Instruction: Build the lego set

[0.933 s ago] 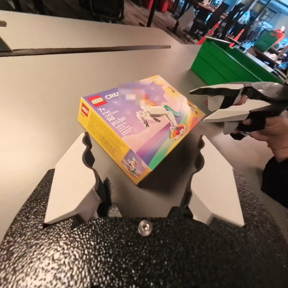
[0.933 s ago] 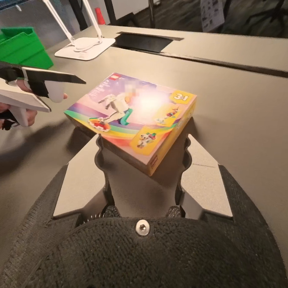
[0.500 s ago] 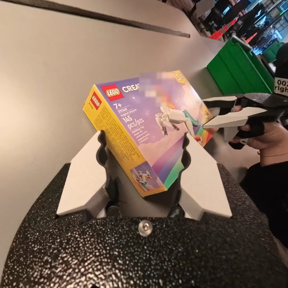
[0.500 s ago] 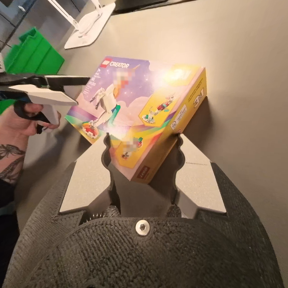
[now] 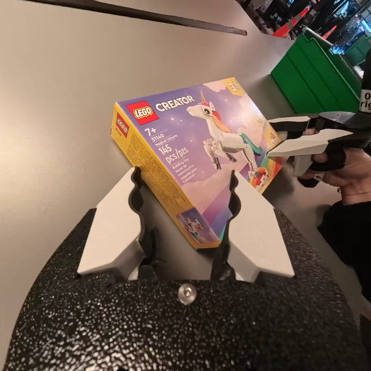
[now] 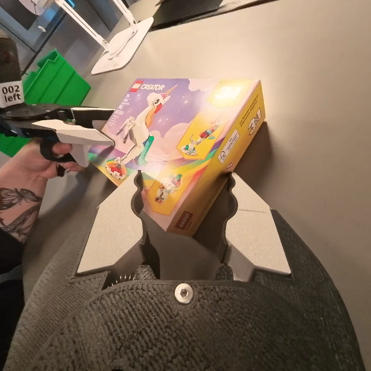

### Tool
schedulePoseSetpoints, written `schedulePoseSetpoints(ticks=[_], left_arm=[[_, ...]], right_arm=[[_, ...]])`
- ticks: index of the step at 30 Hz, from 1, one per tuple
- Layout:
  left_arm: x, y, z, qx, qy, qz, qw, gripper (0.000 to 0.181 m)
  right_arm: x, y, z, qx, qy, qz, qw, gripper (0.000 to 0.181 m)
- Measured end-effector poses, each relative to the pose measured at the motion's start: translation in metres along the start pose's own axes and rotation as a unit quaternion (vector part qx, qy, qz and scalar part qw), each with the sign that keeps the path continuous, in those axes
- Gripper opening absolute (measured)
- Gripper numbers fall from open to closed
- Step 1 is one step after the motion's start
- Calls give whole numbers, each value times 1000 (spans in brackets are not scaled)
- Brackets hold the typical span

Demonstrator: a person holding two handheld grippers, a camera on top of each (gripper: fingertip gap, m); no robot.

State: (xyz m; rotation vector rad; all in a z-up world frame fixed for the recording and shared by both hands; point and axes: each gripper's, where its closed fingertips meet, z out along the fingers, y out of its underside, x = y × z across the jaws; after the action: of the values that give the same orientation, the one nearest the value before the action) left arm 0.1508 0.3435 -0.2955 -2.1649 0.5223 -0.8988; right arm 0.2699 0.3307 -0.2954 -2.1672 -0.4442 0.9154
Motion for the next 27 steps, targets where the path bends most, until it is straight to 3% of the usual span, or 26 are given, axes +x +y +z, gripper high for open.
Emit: schedulePoseSetpoints(ticks=[3, 7, 13, 17, 21, 27], left_arm=[[4, -9, -5, 33, -6, 20, 999, 84], [19, -52, -27, 142, 25, 15, 989, 82], [46, -97, -48, 222, 21, 111, 968, 72], [64, -114, -51, 247, -8, 243, 938, 44], [72, -125, -45, 250, -15, 271, 930, 28], [82, -133, -30, 214, -37, 311, 925, 30]], right_arm=[[-4, -2, -3, 24, 4, -32, 999, 83], [-18, -8, -8, 57, 25, -71, 995, 84], [-41, -9, -7, 119, 30, -11, 992, 84], [-43, -8, -7, 156, 30, 41, 986, 84], [-39, -7, -9, 167, 26, 74, 983, 84], [-37, -3, -8, 180, 8, 134, 974, 86]])
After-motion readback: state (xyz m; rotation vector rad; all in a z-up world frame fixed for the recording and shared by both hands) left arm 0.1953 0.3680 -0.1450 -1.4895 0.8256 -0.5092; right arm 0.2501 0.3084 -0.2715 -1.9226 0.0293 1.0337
